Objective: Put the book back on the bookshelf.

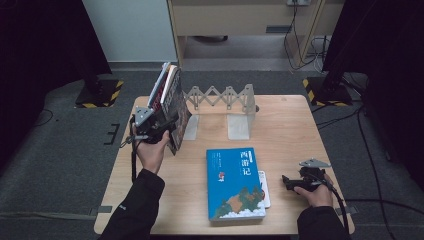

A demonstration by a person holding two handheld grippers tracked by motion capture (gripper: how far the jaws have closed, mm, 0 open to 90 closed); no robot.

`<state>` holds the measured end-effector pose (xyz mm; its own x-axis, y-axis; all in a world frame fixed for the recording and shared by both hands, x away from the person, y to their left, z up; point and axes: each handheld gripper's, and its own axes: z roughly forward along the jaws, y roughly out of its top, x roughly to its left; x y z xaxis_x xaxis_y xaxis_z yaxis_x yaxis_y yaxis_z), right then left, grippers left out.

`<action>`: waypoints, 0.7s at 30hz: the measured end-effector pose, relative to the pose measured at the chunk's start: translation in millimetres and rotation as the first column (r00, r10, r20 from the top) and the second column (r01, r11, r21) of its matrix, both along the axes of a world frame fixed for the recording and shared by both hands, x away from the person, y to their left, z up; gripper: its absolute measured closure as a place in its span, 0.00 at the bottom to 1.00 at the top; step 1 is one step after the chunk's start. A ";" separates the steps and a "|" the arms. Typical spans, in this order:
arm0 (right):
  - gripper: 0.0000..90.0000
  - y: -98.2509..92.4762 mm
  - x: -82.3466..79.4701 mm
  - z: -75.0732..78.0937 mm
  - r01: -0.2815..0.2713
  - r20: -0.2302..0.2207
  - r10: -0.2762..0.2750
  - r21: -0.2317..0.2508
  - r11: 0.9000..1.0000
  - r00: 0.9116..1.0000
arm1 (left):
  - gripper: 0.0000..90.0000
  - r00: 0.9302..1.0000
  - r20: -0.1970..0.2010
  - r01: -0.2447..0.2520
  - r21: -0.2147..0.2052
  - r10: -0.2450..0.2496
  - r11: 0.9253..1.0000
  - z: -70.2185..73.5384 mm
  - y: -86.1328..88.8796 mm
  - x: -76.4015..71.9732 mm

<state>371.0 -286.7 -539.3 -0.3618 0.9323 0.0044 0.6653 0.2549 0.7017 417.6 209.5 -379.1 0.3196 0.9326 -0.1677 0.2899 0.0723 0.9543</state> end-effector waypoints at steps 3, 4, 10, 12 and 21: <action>0.00 0.0 0.0 0.0 0.000 0.001 0.000 0.000 1.000 1.000 | 0.44 1.000 0.011 0.021 -0.016 -0.021 1.000 -3.6 3.7 -8.2; 0.00 0.0 0.0 0.0 0.000 0.001 0.000 0.000 1.000 1.000 | 0.44 1.000 0.015 0.026 -0.021 -0.026 0.999 -4.4 4.6 -10.4; 0.00 0.1 0.0 -0.1 0.001 0.002 -0.001 0.000 1.000 1.000 | 0.42 0.999 -0.007 0.046 -0.038 -0.046 0.998 -12.0 10.0 -22.3; 0.00 0.0 0.0 0.0 0.000 0.000 0.000 0.000 1.000 1.000 | 0.42 0.998 -0.020 0.058 -0.031 -0.058 0.998 -15.8 11.6 -25.9; 0.00 0.1 0.1 -0.2 0.002 0.003 -0.002 0.001 1.000 1.000 | 0.41 0.990 -0.077 0.112 -0.040 -0.115 0.993 -41.5 17.7 -42.3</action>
<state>371.1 -286.6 -539.5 -0.3603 0.9328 0.0041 0.6636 0.2532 0.7039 375.2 227.2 -420.6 0.4074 0.8840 -0.2292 0.3725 0.0683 0.9255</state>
